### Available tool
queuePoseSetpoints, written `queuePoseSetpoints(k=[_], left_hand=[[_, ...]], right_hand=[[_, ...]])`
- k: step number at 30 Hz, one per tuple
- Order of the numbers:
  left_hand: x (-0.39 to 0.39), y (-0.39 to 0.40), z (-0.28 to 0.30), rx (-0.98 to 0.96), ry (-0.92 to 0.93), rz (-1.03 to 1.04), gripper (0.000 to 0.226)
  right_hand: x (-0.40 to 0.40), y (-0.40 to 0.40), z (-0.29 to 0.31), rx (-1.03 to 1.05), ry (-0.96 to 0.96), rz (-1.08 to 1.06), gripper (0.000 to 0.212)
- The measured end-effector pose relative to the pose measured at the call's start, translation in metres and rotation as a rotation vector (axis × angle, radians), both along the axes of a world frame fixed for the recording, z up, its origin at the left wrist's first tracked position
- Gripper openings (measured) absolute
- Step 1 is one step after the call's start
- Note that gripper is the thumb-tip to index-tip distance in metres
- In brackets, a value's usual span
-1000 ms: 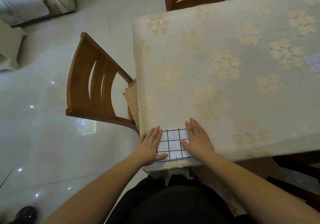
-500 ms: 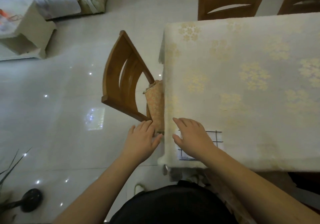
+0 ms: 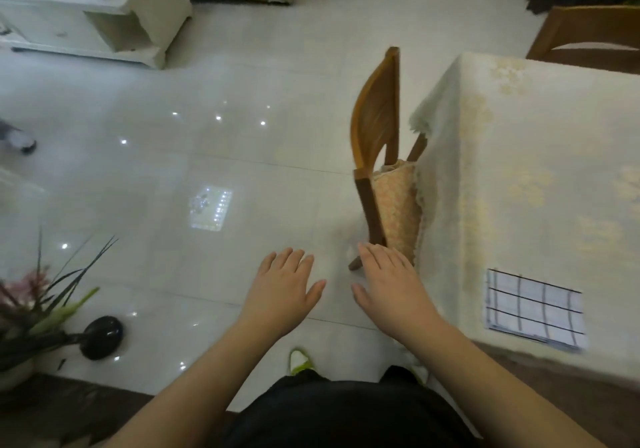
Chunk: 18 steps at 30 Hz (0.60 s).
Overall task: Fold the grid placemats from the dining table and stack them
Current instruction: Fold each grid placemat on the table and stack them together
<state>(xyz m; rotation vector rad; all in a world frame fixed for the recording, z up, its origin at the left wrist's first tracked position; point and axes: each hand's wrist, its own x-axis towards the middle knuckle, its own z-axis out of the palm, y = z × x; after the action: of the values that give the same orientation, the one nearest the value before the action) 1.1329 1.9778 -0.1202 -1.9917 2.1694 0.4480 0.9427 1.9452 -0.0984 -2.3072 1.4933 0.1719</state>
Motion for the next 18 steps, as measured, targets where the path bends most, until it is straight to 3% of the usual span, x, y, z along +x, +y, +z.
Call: queuePoseSetpoints(k=[5, 11, 18], left_hand=[[0.059, 0.010, 0.003, -0.057, 0.013, 0.030, 0.063], [0.092, 0.001, 0.013, -0.050, 0.097, 0.102, 0.080], [0.127, -0.048, 0.007, -0.123, 0.051, 0.129, 0.061]], right_hand=[[0.054, -0.003, 0.008, -0.015, 0.014, 0.035, 0.063], [0.104, -0.029, 0.019, -0.010, 0.029, 0.078, 0.061], [0.138, -0.071, 0.010, -0.005, 0.057, 0.076, 0.061]])
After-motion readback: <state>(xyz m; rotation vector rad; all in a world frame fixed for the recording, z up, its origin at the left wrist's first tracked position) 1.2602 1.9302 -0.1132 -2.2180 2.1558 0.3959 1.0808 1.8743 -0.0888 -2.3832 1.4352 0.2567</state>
